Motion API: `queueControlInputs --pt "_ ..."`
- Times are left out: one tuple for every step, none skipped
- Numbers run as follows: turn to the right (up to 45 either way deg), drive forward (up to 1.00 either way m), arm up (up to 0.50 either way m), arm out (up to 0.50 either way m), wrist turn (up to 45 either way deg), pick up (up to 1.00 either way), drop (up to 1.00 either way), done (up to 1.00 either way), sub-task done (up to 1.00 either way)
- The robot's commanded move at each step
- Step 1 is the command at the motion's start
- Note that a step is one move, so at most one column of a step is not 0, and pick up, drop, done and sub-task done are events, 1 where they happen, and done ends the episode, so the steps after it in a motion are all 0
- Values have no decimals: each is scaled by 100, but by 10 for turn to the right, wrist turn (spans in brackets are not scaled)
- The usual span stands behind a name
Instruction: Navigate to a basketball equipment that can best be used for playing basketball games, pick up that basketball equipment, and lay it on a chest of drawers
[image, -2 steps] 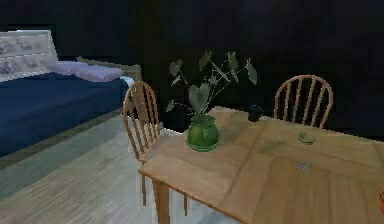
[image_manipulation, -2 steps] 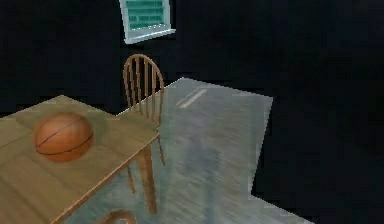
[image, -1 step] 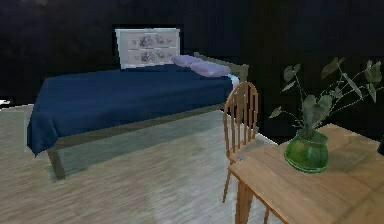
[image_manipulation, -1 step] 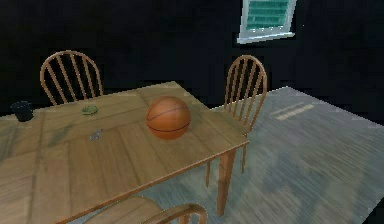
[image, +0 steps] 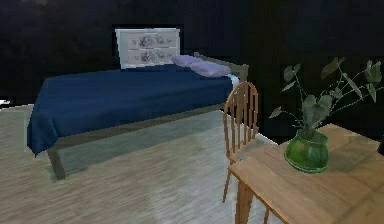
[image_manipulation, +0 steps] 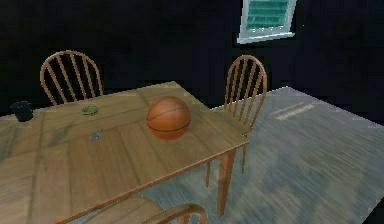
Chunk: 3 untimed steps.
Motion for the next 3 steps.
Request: queueControlInputs --pt "0 0 38 0 0 0 0 0 0" --pt "0 0 0 50 0 0 0 0 0" --pt "0 0 0 0 450 0 0 0 0"
